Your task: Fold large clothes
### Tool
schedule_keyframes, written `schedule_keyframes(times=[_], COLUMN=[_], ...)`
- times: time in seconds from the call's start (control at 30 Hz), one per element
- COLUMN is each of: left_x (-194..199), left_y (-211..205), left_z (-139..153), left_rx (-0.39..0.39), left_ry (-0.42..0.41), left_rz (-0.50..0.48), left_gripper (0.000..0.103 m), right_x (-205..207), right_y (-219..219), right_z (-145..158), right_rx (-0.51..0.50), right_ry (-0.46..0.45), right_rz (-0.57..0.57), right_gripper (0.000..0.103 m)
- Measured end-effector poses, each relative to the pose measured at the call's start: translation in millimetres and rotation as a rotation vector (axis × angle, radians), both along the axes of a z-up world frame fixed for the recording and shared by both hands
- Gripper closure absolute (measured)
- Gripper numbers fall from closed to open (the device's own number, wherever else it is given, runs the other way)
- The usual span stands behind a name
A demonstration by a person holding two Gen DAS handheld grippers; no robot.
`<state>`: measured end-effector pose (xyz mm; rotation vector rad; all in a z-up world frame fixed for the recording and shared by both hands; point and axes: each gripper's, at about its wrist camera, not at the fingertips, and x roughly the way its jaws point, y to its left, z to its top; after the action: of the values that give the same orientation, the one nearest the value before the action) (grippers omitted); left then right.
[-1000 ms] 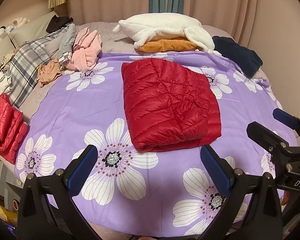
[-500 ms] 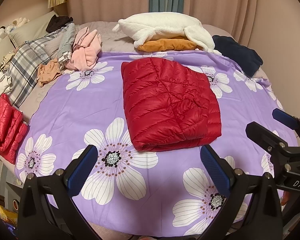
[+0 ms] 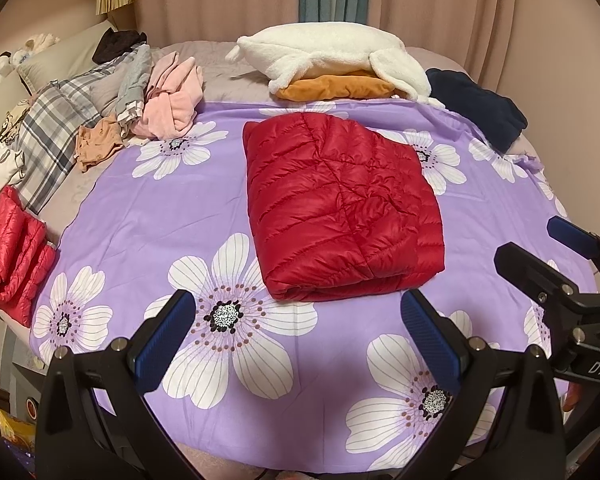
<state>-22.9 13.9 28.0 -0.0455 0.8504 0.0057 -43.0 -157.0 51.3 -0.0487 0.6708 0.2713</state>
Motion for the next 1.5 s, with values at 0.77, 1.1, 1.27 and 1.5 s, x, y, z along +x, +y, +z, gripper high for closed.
schedule_keyframes(times=[0.77, 1.1, 1.27, 1.5], left_x=[-1.2, -1.9, -1.0, -1.4], left_y=[3.3, 5.8, 6.3, 8.3], left_z=[-3.7, -4.6, -3.9, -4.1], left_rx=[0.005, 0.006, 0.006, 0.007], left_ry=[0.0, 0.003, 0.005, 0.004], left_rz=[-0.002, -0.001, -0.002, 0.0], left_gripper=[0.0, 0.0, 0.0, 0.0], right_x=[1.1, 0.9, 0.8, 1.2], right_y=[-0.4, -0.5, -0.1, -0.2], right_z=[0.9, -0.2, -0.5, -0.3], right_rx=[-0.002, 0.0, 0.001, 0.001], right_ry=[0.001, 0.0, 0.0, 0.0], right_rz=[0.003, 0.002, 0.002, 0.002], right_gripper=[0.001, 0.001, 0.001, 0.001])
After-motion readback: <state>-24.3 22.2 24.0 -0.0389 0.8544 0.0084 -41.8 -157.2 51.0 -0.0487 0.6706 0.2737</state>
